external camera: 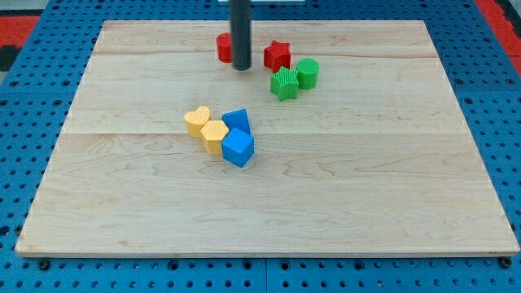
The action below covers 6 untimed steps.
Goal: Push the red circle into the red star
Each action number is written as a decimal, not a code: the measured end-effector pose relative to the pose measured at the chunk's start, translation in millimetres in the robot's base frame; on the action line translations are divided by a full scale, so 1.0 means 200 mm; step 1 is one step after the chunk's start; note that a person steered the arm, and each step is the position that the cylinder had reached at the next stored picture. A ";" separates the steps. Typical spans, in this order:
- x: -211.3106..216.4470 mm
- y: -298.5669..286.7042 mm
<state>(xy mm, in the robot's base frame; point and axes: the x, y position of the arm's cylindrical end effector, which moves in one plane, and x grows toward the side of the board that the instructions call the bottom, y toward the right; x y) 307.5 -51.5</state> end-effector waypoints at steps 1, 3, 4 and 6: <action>0.02 -0.23; -0.24 -0.26; -0.31 0.07; -0.25 0.41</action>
